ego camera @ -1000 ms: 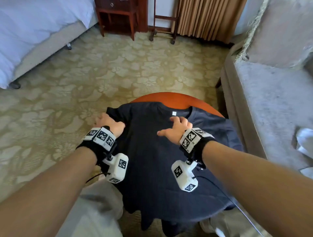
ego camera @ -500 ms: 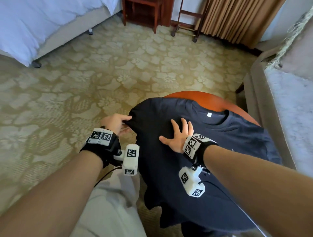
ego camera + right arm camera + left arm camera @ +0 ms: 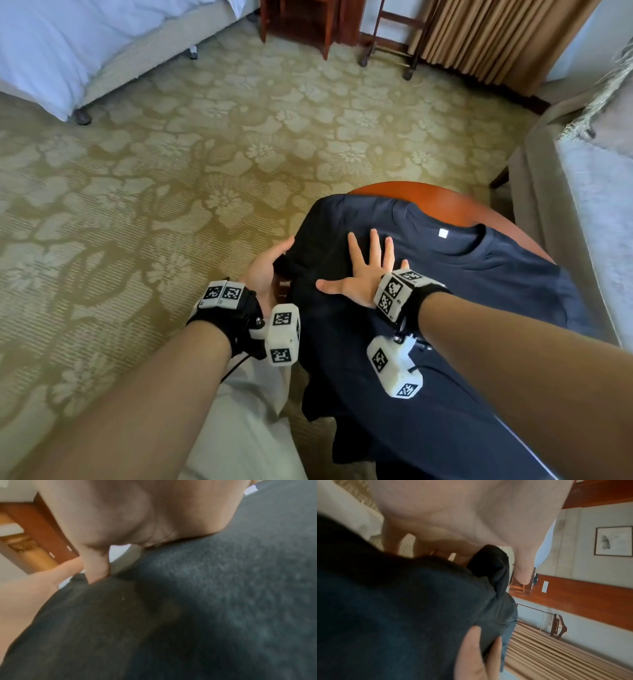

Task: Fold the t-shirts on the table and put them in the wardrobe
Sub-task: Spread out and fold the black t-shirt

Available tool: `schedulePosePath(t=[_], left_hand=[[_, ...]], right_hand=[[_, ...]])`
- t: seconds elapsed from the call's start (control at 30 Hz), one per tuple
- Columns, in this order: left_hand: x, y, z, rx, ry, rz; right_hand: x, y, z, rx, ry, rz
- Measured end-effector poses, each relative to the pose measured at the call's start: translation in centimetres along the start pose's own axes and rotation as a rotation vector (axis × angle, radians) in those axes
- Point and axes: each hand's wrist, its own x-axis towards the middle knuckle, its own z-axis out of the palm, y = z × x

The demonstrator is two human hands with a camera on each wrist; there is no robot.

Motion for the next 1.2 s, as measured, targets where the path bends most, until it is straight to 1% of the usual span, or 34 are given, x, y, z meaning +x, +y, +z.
schedulePosePath(t=[0.07,0.13,0.27,0.3,0.4,0.5,0.57,0.67,0.73,0.8,0.83,0.9,1.03,1.1,1.13,1.2], left_hand=[[0.4,0.0,-0.2,-0.042,-0.027,-0.035],[1.0,0.2,-0.2,-0.089,-0.049,-0.022],[1.0,1.3,0.6,-0.164,0.101,0.061],[1.1,1.4,0.4,-0.175,0.127,0.103],[1.1,1.9,0.5,-0.216,0.159,0.31],[0.3,2.6,1.0,-0.164,0.195,0.34],[0.2,2.4,1.1,-0.215,0.162,0.398],[-0.6,2.3,0.8,-0.278,0.047,0.438],[-1.1,2.7,1.0,-0.243,-0.02,0.459],[-1.4,3.1,1.7,-0.231,-0.04,0.481],[-1.6,3.2,2.2,-0.22,-0.042,0.493],[-1.7,3.1,3.2,-0.171,-0.035,0.511],[-1.5,2.8,5.3,0.016,-0.066,0.546],[-1.6,2.5,6.7,0.207,-0.084,0.581],[-1.7,2.3,7.5,0.345,-0.093,0.599],[-1.8,1.5,9.1,0.635,-0.166,0.597]], right_hand=[[0.0,0.2,-0.2,-0.006,-0.036,-0.01],[0.0,0.4,-0.3,-0.021,-0.04,-0.024],[0.2,0.4,-0.3,-0.032,-0.056,-0.027],[0.3,0.4,-0.3,-0.033,-0.059,-0.027],[0.4,0.4,-0.4,-0.028,-0.063,-0.029],[0.3,0.5,-0.4,-0.005,-0.052,-0.038],[0.2,0.6,-0.5,0.036,-0.037,-0.043],[0.3,1.0,-1.1,0.196,0.01,-0.044],[0.7,1.4,-1.4,0.417,0.072,-0.028],[0.8,1.6,-2.0,0.678,0.146,0.001],[0.8,1.8,-2.4,0.769,0.194,0.02],[0.5,2.3,-3.4,0.853,0.283,0.064],[-0.3,5.0,-5.4,0.867,0.397,0.167],[-0.8,6.6,-5.8,0.875,0.443,0.225],[-1.0,7.4,-6.0,0.883,0.462,0.254],[-1.5,9.0,-6.2,0.896,0.497,0.309]])
